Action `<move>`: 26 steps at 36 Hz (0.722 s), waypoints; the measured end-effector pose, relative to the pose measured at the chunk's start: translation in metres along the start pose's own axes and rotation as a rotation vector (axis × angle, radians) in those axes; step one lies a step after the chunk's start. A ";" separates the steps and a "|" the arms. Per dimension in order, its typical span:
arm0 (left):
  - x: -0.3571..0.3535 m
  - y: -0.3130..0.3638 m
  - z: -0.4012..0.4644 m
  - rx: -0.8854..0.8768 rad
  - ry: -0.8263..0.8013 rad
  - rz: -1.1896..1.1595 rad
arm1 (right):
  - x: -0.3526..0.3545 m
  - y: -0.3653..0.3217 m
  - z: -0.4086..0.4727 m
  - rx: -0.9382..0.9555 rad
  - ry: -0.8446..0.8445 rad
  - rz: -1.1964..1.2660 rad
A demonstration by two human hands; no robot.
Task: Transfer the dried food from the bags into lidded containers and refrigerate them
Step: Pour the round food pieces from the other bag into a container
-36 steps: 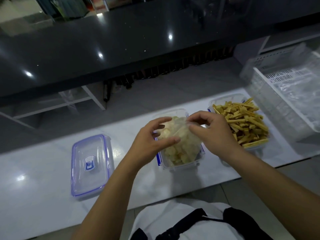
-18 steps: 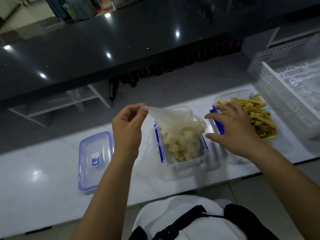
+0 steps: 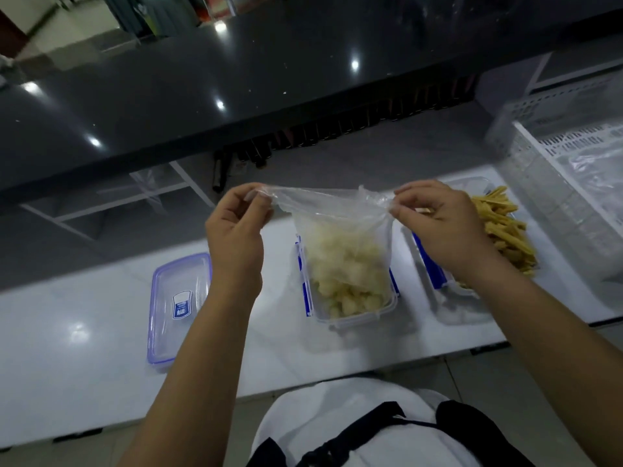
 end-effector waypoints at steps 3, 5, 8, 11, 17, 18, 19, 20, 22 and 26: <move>-0.003 -0.007 -0.003 0.044 -0.005 0.011 | -0.005 0.013 0.000 -0.110 0.005 0.126; -0.002 -0.011 -0.004 0.053 -0.011 0.017 | -0.006 0.021 -0.004 -0.147 0.008 0.200; 0.000 -0.017 -0.006 0.071 -0.013 0.015 | -0.014 0.038 -0.016 -0.247 0.000 0.320; 0.001 -0.027 -0.004 0.116 -0.079 0.001 | -0.030 0.053 -0.029 -0.312 -0.042 0.355; -0.008 -0.064 0.000 0.252 -0.434 0.410 | -0.049 0.057 -0.021 -0.342 -0.060 0.306; -0.011 -0.068 0.000 0.252 -0.455 0.434 | -0.049 0.055 -0.018 -0.336 -0.043 0.284; -0.015 -0.070 0.001 0.239 -0.459 0.440 | -0.049 0.052 -0.014 -0.333 -0.032 0.272; -0.018 -0.070 0.003 0.216 -0.443 0.434 | -0.049 0.048 -0.011 -0.333 -0.027 0.275; -0.022 -0.070 0.008 0.196 -0.358 0.382 | -0.048 0.042 -0.003 -0.335 -0.029 0.296; -0.022 -0.067 0.014 0.223 -0.178 0.224 | -0.046 0.031 0.009 -0.319 -0.042 0.387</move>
Point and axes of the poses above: each hand's wrist, its own z-axis towards the middle knuckle, its own x-axis out of the back of the hand, y = z × x, the point moved 1 cm from there along z, towards the middle knuckle, and after that the axes turned 5 degrees about -x, right-handed, at the moved point
